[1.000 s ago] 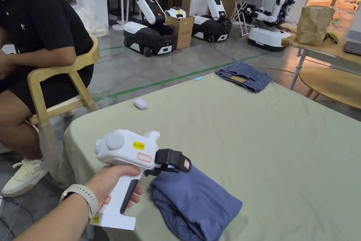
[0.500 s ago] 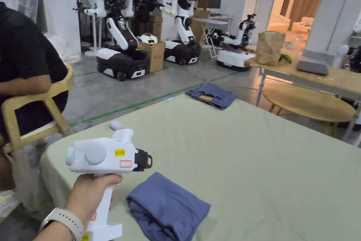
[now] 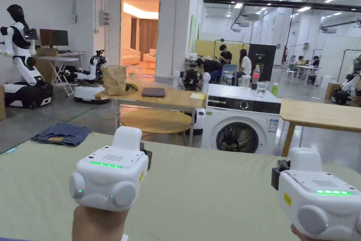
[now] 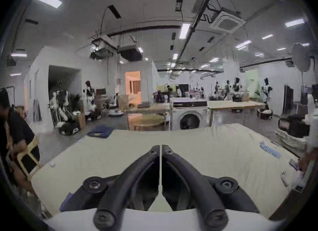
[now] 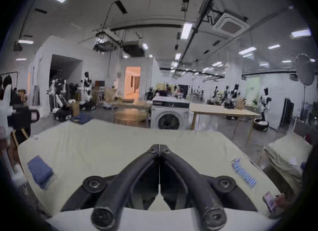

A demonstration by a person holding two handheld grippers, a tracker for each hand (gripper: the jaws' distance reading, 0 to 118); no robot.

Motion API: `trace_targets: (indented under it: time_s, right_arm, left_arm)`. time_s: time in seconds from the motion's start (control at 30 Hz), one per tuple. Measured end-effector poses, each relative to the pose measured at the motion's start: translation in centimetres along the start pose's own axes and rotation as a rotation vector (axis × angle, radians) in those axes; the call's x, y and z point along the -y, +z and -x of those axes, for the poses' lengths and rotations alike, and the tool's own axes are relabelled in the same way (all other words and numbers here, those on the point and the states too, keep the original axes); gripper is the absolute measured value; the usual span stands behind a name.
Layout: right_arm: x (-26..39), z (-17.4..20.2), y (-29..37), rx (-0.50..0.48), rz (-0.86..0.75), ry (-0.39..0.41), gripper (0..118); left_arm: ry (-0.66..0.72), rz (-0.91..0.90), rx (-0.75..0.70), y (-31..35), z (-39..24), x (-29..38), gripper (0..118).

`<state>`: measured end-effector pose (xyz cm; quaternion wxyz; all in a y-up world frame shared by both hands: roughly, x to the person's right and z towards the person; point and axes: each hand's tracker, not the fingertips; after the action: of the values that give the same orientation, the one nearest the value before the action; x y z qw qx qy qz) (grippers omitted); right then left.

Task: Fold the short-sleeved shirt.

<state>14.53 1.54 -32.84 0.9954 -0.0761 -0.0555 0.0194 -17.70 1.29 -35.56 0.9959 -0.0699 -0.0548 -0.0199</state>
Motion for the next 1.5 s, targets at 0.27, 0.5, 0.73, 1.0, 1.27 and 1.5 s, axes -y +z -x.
trace_targets:
  time_s: [0.27,0.5,0.73,1.0,1.27,1.5]
  right_arm:
    - [-0.7,-0.3,1.7,-0.003,-0.038,0.069,0]
    - [0.0,-0.3,1.9,-0.034,-0.026,0.037,44]
    - [0.2,0.6,2.1,-0.002,-0.057,0.025,104]
    - [-0.1,0.8,2.6,-0.003,-0.087,0.003,110]
    - [-0.9,0.6,3.1,-0.002,-0.073,-0.046,110]
    - [-0.7,2.0,3.4,0.104,-0.076,0.005,110]
  left_arm:
    - [-0.037,0.025,0.026,1.7,-3.3,0.1,0]
    - [-0.027,-0.001,0.035,2.4,-3.0,-0.4,44]
    - [0.003,-0.039,0.053,2.7,-2.5,-0.9,116]
    - [0.046,-0.047,0.108,2.3,-2.5,-0.3,116]
    - [0.016,-0.032,0.111,2.0,-3.3,0.3,116]
    - [-0.033,-0.044,0.092,2.5,-4.1,0.1,116]
